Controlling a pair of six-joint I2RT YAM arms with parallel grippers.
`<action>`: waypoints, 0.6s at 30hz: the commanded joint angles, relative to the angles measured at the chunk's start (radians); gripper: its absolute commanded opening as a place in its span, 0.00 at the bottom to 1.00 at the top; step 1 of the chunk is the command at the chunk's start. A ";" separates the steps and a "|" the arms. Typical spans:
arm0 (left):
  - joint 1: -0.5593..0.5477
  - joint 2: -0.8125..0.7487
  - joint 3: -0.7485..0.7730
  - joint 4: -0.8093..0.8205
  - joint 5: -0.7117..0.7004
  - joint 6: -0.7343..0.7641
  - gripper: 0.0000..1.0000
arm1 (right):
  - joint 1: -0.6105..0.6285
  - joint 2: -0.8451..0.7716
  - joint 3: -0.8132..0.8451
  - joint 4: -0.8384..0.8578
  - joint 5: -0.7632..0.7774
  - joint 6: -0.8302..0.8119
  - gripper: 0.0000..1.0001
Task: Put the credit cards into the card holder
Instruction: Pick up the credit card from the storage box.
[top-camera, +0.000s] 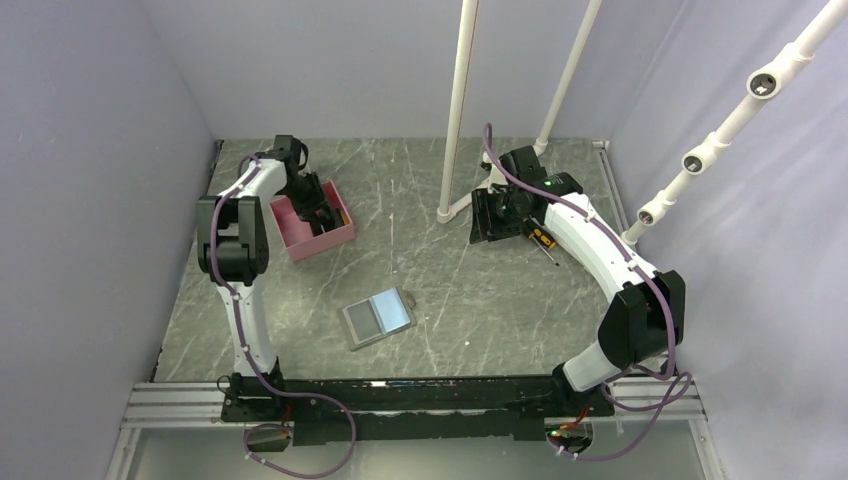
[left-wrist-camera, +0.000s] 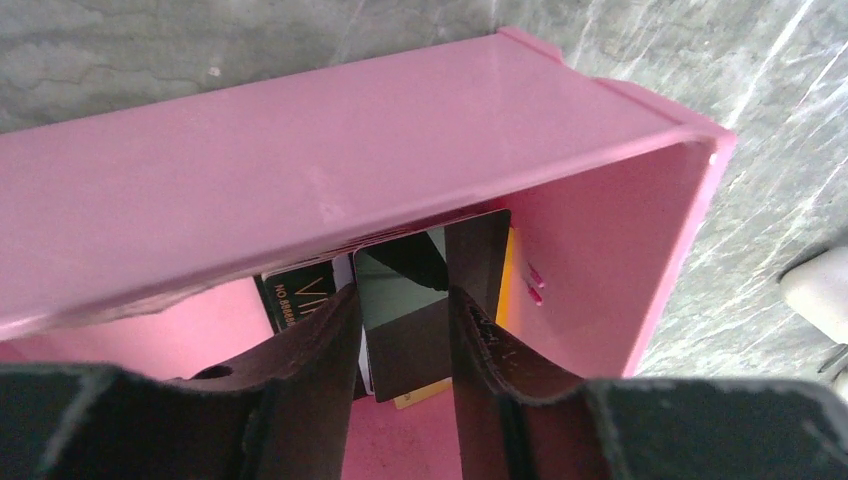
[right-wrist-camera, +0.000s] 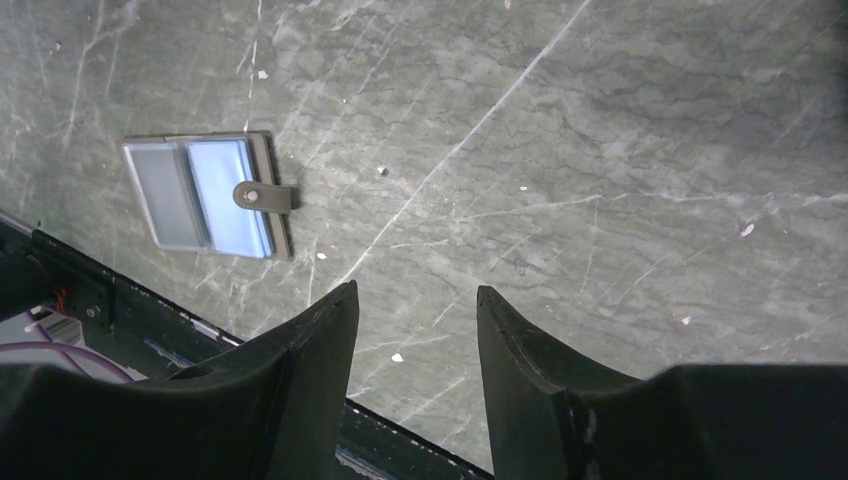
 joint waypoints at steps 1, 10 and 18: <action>-0.029 -0.013 0.040 -0.002 -0.021 0.010 0.40 | -0.007 -0.007 0.019 0.011 -0.006 -0.003 0.50; -0.043 -0.038 0.061 -0.009 -0.062 0.019 0.24 | -0.008 -0.008 0.017 0.012 -0.006 -0.003 0.50; -0.057 -0.053 0.063 0.009 -0.033 0.009 0.30 | -0.009 -0.009 0.011 0.014 -0.007 -0.003 0.50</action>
